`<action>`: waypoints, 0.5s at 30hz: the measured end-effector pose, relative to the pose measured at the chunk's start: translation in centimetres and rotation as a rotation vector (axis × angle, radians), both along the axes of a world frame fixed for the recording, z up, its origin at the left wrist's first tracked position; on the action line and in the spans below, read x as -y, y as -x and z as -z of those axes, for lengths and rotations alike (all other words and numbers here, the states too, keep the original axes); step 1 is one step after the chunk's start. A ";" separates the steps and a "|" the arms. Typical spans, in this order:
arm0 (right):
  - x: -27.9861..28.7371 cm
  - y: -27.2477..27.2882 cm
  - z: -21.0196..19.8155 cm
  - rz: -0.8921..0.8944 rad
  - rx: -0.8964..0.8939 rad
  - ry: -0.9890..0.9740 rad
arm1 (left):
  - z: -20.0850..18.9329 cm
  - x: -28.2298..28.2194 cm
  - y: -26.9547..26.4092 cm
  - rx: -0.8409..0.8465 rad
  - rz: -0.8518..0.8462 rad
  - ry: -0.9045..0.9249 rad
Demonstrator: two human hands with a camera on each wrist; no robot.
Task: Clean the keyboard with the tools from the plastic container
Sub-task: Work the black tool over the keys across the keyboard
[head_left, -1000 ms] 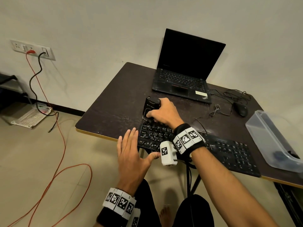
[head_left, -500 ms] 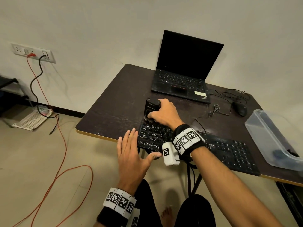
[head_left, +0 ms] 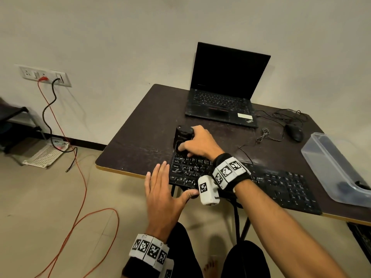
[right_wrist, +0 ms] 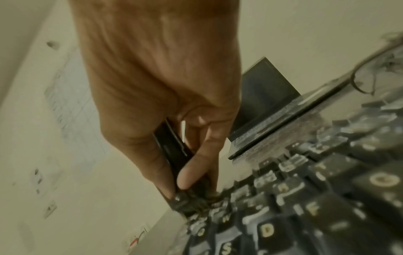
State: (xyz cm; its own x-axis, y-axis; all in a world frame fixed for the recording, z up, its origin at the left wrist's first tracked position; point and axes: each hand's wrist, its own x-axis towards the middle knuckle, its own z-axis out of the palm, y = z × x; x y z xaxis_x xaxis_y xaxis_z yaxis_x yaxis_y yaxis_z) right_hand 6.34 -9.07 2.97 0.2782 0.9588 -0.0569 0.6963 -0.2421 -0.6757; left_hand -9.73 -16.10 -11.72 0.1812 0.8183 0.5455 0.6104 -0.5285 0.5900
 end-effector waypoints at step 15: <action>0.7 -0.3 -0.4 -0.026 -0.029 0.038 | -0.3 0.1 0.2 -0.016 0.010 0.035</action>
State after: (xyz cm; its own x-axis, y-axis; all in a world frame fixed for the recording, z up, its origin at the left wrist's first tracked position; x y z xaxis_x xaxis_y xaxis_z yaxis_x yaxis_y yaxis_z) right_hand 6.66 -9.76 3.36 0.2506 0.9628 -0.1007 0.6830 -0.2496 -0.6865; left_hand -9.93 -16.22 -11.45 0.1982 0.8351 0.5132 0.6144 -0.5138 0.5988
